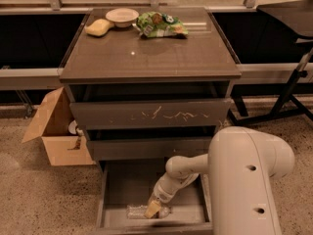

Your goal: Place water bottle into bottom drawer

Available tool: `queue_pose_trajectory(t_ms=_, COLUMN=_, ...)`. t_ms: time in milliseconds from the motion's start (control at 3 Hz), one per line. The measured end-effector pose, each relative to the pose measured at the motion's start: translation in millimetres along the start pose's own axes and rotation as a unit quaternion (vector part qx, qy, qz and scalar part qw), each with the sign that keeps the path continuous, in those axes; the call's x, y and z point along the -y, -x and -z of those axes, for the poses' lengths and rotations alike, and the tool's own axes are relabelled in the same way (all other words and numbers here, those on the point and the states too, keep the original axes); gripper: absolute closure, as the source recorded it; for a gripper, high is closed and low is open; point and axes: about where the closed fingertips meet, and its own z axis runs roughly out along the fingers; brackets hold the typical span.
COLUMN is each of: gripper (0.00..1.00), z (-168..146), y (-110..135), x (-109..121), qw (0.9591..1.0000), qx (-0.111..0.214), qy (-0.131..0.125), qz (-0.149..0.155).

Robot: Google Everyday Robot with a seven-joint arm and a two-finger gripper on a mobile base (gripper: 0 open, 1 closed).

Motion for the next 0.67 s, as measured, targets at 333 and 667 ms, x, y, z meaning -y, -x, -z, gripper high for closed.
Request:
queue_pose_trajectory(t_ms=333, gripper=0.82, z=-5.8, y=-13.6, x=23.6, qw=0.9995, qx=0.010, qy=-0.016, qz=-0.024)
queue_pose_trajectory(t_ms=667, gripper=0.58, z=-11.2, y=-25.5, x=44.2, qw=0.9987, qx=0.018, qy=-0.023, qz=-0.043)
